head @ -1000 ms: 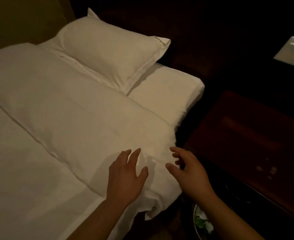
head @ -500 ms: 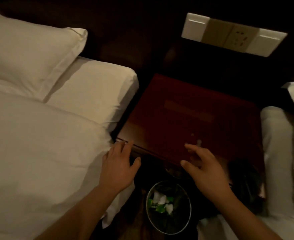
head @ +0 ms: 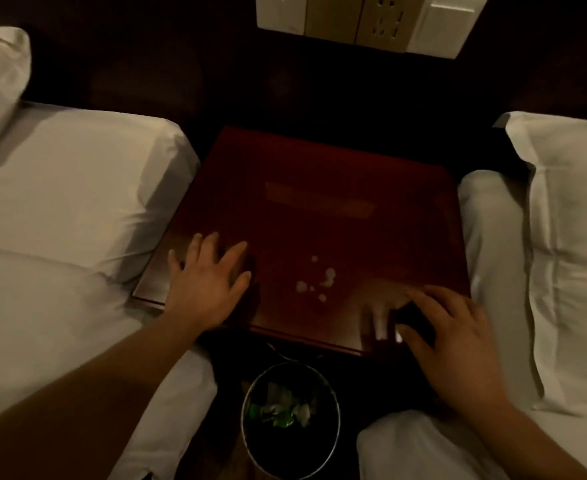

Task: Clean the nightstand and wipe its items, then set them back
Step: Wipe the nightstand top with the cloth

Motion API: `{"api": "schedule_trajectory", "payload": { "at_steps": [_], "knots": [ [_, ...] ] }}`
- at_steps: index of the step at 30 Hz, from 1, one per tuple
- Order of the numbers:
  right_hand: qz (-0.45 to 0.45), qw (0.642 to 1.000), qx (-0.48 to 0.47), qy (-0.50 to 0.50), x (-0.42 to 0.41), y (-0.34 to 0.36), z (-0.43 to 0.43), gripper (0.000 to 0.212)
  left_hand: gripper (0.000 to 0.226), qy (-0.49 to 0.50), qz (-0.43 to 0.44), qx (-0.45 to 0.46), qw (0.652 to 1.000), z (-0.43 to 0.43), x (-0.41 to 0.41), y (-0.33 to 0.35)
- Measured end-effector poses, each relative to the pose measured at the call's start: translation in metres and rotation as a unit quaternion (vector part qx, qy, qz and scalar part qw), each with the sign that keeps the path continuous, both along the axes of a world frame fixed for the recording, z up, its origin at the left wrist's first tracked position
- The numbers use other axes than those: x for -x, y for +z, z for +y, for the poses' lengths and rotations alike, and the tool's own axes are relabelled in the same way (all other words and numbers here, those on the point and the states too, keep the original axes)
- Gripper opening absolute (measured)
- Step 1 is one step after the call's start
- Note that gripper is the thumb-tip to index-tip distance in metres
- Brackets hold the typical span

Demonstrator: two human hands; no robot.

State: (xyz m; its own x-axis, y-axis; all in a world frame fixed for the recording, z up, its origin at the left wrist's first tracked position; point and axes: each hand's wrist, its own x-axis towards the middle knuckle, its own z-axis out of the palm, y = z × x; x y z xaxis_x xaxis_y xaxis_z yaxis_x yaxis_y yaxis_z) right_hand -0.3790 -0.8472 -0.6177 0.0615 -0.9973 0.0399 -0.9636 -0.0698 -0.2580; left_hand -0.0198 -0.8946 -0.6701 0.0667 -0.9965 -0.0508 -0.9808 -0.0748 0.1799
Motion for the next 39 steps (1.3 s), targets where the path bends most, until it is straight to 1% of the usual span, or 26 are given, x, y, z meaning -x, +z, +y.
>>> {"api": "schedule_trajectory", "payload": {
  "at_steps": [2,4,5,6,9,11,13,15,17,19,20,22,24,26,28,29,30,31,33,34,35,36,37,39],
  "knots": [
    [0.042,0.998,-0.036,-0.028,0.008,-0.014,0.002,0.060,0.060,0.015,0.000,-0.004,1.000,-0.013,-0.004,-0.011],
    [0.040,0.995,-0.075,-0.053,0.013,-0.026,0.003,0.061,0.061,0.036,0.001,-0.011,0.999,-0.022,-0.009,-0.022],
    [0.031,0.995,-0.075,-0.055,0.015,-0.031,0.003,0.059,0.061,0.043,0.000,-0.010,0.999,-0.024,-0.010,-0.026],
    [0.013,0.996,-0.065,-0.056,0.016,-0.035,0.002,0.055,0.061,0.046,-0.003,-0.005,0.999,-0.023,-0.012,-0.030],
    [-0.078,0.995,-0.015,-0.057,0.010,-0.036,-0.001,0.045,0.061,0.044,-0.014,0.022,0.999,-0.021,-0.011,-0.035],
    [-0.122,0.992,0.029,-0.019,-0.010,-0.035,-0.002,0.042,0.061,0.045,-0.017,0.026,0.999,-0.022,-0.011,-0.034],
    [-0.134,0.990,0.046,0.020,-0.046,-0.035,-0.007,0.041,0.060,0.052,-0.016,0.031,0.998,-0.022,-0.011,-0.032],
    [-0.118,0.991,0.044,0.054,-0.082,-0.042,-0.016,0.039,0.060,0.054,-0.019,0.035,0.998,-0.021,-0.010,-0.032],
    [-0.068,0.993,0.037,0.094,-0.101,-0.056,-0.018,0.037,0.060,0.051,-0.022,0.038,0.998,-0.020,-0.011,-0.033],
    [-0.011,0.990,0.049,0.130,-0.087,-0.067,-0.018,0.035,0.061,0.046,-0.025,0.037,0.998,-0.020,-0.012,-0.034],
    [0.006,0.990,0.058,0.130,-0.073,-0.069,-0.019,0.033,0.061,0.047,-0.027,0.036,0.998,-0.021,-0.012,-0.035],
    [0.026,0.994,0.075,0.076,-0.050,-0.068,-0.031,0.031,0.060,0.049,-0.027,0.033,0.998,-0.021,-0.013,-0.034],
    [0.031,0.997,0.076,-0.016,-0.045,-0.063,-0.059,0.028,0.060,0.046,-0.028,0.032,0.998,-0.020,-0.012,-0.033],
    [0.011,0.995,0.050,-0.085,-0.060,-0.057,-0.097,0.028,0.060,0.049,-0.032,0.030,0.998,-0.021,-0.011,-0.030],
    [-0.019,0.994,0.021,-0.109,-0.075,-0.052,-0.121,0.029,0.060,0.051,-0.033,0.019,0.998,-0.022,-0.011,-0.028],
    [-0.039,0.994,0.017,-0.100,-0.079,-0.051,-0.122,0.028,0.060,0.050,-0.032,0.017,0.998,-0.021,-0.010,-0.028],
    [-0.057,0.996,0.017,-0.070,-0.081,-0.052,-0.116,0.028,0.060,0.050,-0.032,0.017,0.998,-0.021,-0.010,-0.028],
    [-0.054,0.998,0.022,-0.022,-0.082,-0.055,-0.103,0.027,0.060,0.050,-0.032,0.018,0.998,-0.021,-0.010,-0.028],
    [0.013,0.996,0.041,0.077,-0.075,-0.065,-0.073,0.030,0.060,0.052,-0.032,0.018,0.998,-0.021,-0.010,-0.029],
    [0.052,0.993,0.058,0.091,-0.062,-0.070,-0.070,0.031,0.060,0.052,-0.031,0.018,0.998,-0.021,-0.011,-0.029],
    [0.082,0.992,0.074,0.065,-0.047,-0.074,-0.076,0.032,0.060,0.051,-0.030,0.019,0.998,-0.021,-0.011,-0.030],
    [0.106,0.991,0.082,0.010,-0.033,-0.074,-0.090,0.032,0.060,0.052,-0.027,0.019,0.998,-0.020,-0.011,-0.030],
    [0.115,0.989,0.079,-0.053,-0.023,-0.071,-0.107,0.030,0.060,0.053,-0.025,0.019,0.998,-0.020,-0.011,-0.030],
    [0.095,0.982,0.054,-0.154,-0.018,-0.062,-0.142,0.028,0.060,0.055,-0.028,0.012,0.998,-0.021,-0.011,-0.029]
  ]
}}
